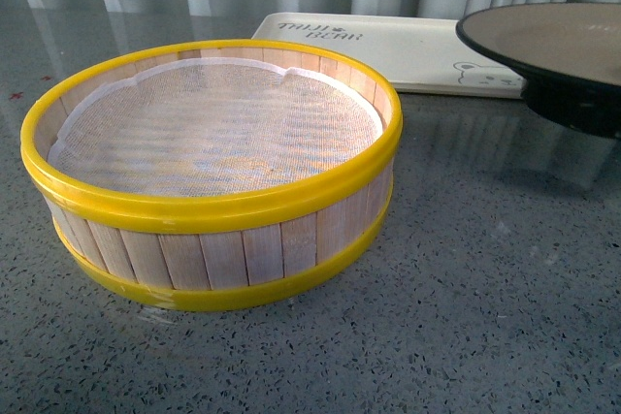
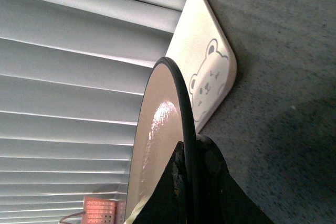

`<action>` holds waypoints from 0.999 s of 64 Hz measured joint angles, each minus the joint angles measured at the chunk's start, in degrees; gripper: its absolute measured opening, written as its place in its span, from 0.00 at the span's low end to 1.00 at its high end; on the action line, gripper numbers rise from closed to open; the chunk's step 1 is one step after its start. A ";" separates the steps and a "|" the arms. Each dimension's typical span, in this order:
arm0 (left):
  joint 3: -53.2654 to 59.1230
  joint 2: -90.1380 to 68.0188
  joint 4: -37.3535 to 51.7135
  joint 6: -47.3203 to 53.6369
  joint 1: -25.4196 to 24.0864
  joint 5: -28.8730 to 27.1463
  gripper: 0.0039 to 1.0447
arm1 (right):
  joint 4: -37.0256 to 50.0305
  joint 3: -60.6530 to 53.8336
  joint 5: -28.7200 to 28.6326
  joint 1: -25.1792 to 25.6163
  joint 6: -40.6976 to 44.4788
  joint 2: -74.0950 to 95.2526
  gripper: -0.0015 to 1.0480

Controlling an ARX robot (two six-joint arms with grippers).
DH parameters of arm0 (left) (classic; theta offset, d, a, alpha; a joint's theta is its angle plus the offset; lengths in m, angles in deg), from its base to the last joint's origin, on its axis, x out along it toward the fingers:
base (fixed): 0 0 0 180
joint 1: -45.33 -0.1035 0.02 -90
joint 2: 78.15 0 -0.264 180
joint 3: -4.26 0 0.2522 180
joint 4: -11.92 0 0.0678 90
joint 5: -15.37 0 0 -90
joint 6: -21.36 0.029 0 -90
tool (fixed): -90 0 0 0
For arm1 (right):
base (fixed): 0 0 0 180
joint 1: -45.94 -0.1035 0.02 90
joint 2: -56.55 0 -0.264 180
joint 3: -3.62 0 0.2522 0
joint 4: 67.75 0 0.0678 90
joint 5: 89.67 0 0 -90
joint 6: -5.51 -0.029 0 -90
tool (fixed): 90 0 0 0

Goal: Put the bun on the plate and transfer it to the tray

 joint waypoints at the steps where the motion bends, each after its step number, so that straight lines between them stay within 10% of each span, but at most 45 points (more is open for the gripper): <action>1: 0.00 0.00 0.00 0.00 0.00 0.00 0.94 | -0.04 0.42 0.22 -0.15 0.00 0.20 0.02; 64: 0.00 0.00 0.00 0.00 0.00 0.00 0.94 | -20.61 43.17 8.87 -7.56 2.91 29.79 0.02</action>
